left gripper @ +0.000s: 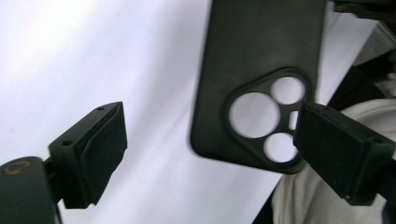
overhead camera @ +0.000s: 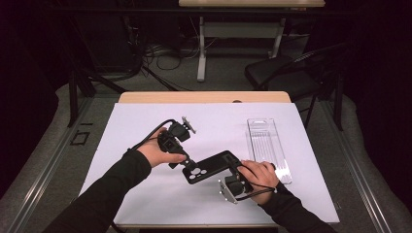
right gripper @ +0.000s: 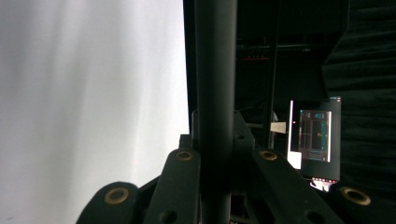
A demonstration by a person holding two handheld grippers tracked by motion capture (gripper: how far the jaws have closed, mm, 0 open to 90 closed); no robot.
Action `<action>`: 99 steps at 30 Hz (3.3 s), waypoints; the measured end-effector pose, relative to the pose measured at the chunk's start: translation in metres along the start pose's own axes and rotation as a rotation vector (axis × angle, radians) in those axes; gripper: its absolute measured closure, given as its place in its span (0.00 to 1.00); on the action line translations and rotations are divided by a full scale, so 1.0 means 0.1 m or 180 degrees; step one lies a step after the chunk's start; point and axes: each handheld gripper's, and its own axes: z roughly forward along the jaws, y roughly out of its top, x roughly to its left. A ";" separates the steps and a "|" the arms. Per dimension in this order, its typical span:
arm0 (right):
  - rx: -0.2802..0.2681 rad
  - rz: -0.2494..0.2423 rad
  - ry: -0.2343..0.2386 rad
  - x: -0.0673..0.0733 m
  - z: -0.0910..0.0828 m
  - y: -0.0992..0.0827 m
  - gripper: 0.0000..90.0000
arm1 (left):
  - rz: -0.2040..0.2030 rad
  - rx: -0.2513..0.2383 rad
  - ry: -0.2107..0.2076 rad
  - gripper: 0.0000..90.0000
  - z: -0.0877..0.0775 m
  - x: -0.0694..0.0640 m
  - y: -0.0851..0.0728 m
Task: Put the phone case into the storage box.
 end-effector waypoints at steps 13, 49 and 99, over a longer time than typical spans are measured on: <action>-0.0227 0.0841 0.0507 -0.16 -0.17 -0.01 0.95 | -0.0172 -0.0133 0.0242 0.15 -0.15 0.23 -0.18; -0.0691 0.3390 0.1637 -0.27 -0.02 -0.38 0.95 | -0.0176 -0.0683 0.0260 0.28 -0.17 0.21 -0.36; -0.1315 0.4231 0.1897 -0.19 0.10 -0.52 0.95 | 0.0190 -0.1430 -0.0448 0.54 -0.11 0.13 -0.32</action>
